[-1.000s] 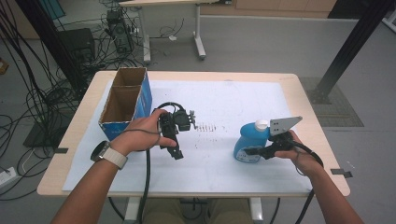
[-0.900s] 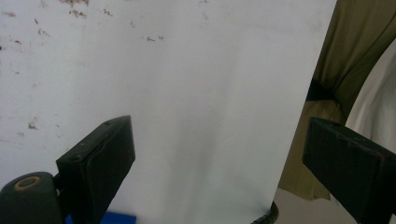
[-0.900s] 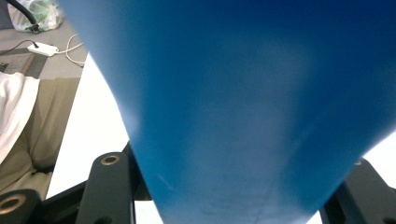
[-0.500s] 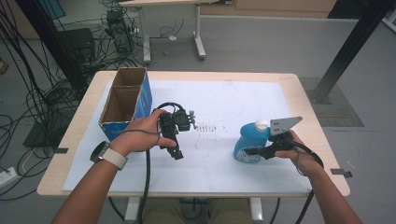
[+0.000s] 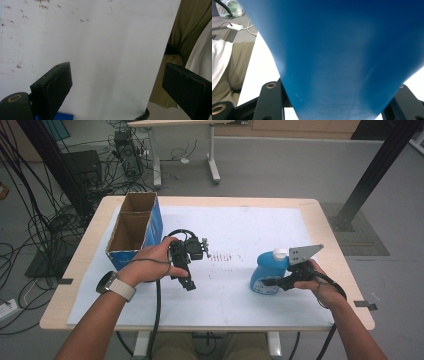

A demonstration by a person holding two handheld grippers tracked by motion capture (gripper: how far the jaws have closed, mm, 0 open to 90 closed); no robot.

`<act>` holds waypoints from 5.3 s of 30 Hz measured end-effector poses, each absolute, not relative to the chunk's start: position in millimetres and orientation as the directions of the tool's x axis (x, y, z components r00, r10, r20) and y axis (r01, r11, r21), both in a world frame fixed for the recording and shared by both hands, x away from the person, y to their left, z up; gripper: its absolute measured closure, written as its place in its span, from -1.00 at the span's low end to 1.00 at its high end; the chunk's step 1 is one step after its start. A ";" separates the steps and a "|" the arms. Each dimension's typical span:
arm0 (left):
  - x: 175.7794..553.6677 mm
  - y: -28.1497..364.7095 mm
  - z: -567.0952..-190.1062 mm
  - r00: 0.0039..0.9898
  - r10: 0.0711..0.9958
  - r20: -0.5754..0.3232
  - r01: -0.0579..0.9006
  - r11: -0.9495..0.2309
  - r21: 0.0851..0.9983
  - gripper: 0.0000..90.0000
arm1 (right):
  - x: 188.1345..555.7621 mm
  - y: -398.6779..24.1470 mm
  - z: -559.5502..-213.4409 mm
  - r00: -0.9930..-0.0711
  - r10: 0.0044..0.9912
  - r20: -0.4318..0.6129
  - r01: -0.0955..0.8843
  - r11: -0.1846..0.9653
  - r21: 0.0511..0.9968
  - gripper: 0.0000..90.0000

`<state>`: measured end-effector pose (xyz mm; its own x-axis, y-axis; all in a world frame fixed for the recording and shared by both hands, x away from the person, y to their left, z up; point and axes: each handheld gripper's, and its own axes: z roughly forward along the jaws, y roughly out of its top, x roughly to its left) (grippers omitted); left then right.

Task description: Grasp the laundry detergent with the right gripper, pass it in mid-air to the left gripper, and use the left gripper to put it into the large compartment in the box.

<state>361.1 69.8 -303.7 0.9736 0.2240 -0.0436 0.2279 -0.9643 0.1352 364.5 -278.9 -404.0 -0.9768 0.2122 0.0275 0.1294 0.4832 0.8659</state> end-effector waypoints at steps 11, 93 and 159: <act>360.0 70.8 -302.5 0.971 0.234 -0.042 0.237 -0.962 0.137 -0.78 | 364.4 -278.5 -403.9 -0.976 0.216 0.029 0.133 0.483 0.865 -0.05; 358.6 72.9 -299.8 0.970 0.241 -0.034 0.243 -0.958 0.149 -0.78 | 363.1 -277.1 -403.1 -0.972 0.232 0.035 0.146 0.486 0.862 -0.05; 355.4 34.7 -207.1 0.991 0.130 0.031 0.126 -0.986 0.112 -0.83 | 351.0 -201.0 -326.4 -0.995 0.084 0.046 0.083 0.520 0.850 -0.04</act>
